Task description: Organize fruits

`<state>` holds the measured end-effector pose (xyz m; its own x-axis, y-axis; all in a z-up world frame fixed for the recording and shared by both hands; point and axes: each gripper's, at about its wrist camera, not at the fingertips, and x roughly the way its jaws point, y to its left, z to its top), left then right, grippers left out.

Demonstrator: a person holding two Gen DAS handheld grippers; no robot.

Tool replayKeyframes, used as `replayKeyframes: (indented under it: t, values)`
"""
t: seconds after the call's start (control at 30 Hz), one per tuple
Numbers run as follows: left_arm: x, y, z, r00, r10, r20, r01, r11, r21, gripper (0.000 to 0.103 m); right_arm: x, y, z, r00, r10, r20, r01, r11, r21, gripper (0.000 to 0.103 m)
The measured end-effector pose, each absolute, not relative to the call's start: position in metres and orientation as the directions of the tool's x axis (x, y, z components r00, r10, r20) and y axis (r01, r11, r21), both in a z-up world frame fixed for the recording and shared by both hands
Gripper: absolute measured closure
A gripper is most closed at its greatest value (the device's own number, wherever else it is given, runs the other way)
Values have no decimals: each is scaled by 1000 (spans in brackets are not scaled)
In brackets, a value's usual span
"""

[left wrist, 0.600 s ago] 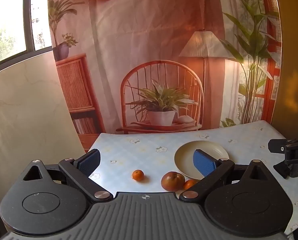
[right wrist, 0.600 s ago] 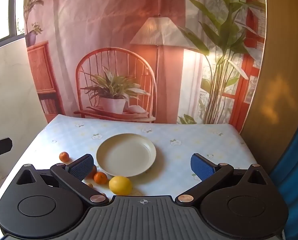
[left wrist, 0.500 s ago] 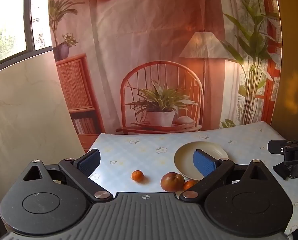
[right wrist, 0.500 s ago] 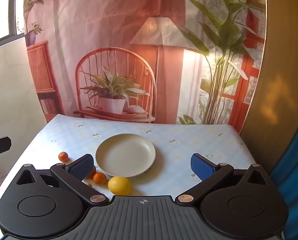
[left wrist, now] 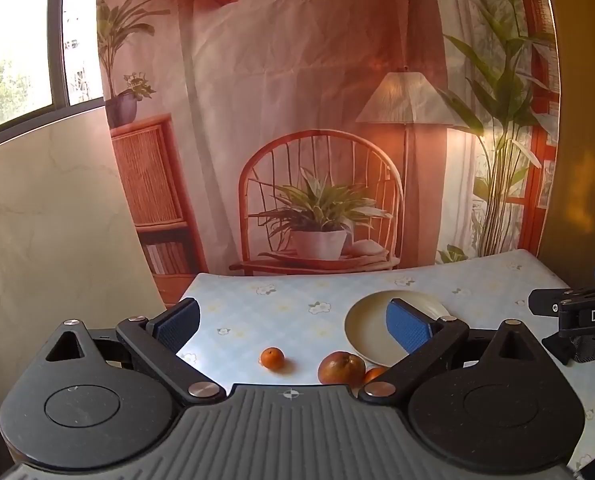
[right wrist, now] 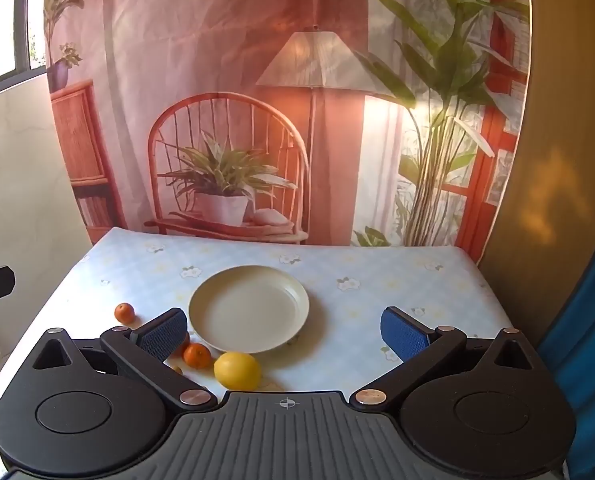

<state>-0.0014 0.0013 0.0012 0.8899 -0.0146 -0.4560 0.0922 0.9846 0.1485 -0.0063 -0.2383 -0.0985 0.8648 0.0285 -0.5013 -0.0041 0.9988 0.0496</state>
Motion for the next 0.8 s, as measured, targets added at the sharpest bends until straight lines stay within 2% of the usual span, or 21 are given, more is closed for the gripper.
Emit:
replayKeyframes:
  t: [0.8]
  values:
    - [-5, 5, 2, 894, -24, -447, 93, 987, 133, 2, -5, -241, -100, 866, 23, -499, 2, 999, 49, 0]
